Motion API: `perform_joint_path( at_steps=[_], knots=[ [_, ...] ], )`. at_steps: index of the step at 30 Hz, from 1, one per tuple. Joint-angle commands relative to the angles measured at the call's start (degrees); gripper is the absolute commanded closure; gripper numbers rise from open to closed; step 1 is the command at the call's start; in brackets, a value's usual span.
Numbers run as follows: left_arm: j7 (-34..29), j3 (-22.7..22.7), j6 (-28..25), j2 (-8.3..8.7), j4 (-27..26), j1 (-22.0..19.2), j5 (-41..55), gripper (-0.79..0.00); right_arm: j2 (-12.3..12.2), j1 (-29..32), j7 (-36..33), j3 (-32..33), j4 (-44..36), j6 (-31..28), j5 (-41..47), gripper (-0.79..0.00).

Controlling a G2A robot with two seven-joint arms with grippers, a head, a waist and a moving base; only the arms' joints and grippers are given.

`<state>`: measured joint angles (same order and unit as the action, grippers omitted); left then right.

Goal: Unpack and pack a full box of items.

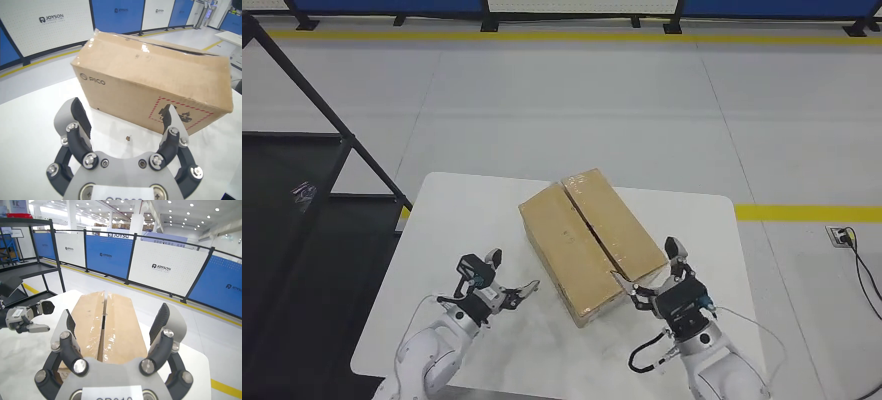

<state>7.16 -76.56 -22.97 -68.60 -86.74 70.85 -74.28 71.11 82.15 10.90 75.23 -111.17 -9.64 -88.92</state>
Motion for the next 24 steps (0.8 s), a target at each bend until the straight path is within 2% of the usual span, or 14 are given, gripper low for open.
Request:
perform_joint_path(
  at_steps=[1, 5, 7, 9, 11, 17, 24],
  knots=[
    [0.01, -1.0, 1.91, -0.03, 0.39, -0.06, 1.33, -0.785, -0.29, 2.33, 0.8, -0.08, -0.77, 0.1, -5.32, -0.785],
    [-0.18, -1.88, 4.39, -0.16, 1.05, -0.83, 3.04, -0.785, -0.74, 8.11, 1.49, -1.5, -2.35, 0.6, -13.21, -0.785],
    [-0.41, -1.96, 5.48, -0.25, 1.23, -1.38, 3.46, -0.785, -0.68, 10.59, -0.53, -2.35, -2.58, 3.54, -15.55, -0.785],
    [-0.45, -1.95, 5.59, -0.27, 1.26, -1.48, 3.56, -0.785, -0.34, 12.03, -5.43, -3.48, -2.03, 7.63, -15.99, -0.785],
    [-0.45, -1.95, 5.59, -0.27, 1.26, -1.48, 3.56, -0.785, 0.09, 11.97, -8.92, -5.73, -1.53, 9.86, -16.22, -0.785],
    [-0.45, -1.95, 5.59, -0.27, 1.26, -1.48, 3.56, -0.785, 1.27, 10.35, -11.09, -10.94, 2.48, 13.44, -13.05, -0.785],
    [-0.45, -1.95, 5.59, -0.27, 1.26, -1.48, 3.56, -0.785, 3.62, 7.64, -8.79, -16.58, 7.02, 27.04, -7.12, -0.785]
  ],
)
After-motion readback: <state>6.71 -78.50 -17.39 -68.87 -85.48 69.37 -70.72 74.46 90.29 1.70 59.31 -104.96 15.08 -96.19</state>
